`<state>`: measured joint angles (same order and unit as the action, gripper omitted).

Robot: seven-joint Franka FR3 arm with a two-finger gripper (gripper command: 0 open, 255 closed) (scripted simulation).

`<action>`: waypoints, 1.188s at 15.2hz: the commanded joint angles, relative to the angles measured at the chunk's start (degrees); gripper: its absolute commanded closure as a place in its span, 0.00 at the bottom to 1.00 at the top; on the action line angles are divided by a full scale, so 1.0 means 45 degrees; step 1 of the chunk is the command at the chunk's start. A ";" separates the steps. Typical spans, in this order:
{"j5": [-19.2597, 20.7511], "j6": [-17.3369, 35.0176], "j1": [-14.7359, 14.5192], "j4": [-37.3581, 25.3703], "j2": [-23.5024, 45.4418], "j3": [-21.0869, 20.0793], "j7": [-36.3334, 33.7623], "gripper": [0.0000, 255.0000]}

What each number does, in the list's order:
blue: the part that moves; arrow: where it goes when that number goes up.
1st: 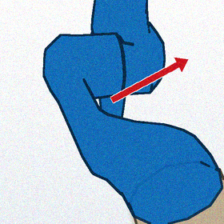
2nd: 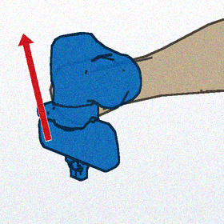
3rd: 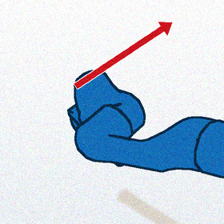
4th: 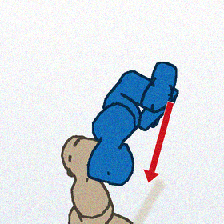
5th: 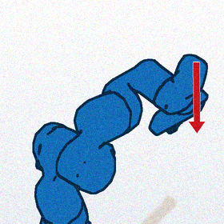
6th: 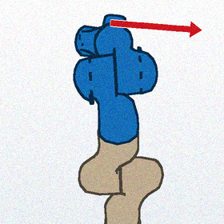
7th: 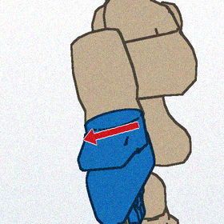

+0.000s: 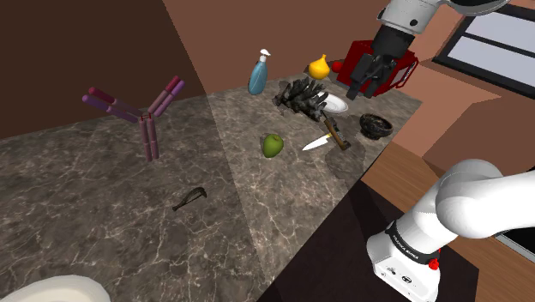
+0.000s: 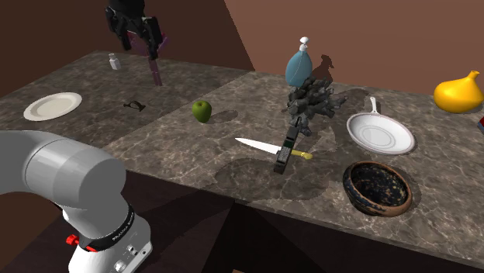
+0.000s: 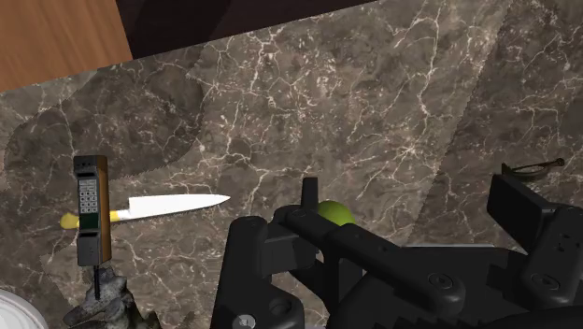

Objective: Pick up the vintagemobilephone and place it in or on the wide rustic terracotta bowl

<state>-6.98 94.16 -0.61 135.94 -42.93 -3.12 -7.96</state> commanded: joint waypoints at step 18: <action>0.2258 0.7479 0.1692 0.4102 0.1476 0.3472 0.4298 0.00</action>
<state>2.68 125.26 6.54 153.82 -37.55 11.25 9.94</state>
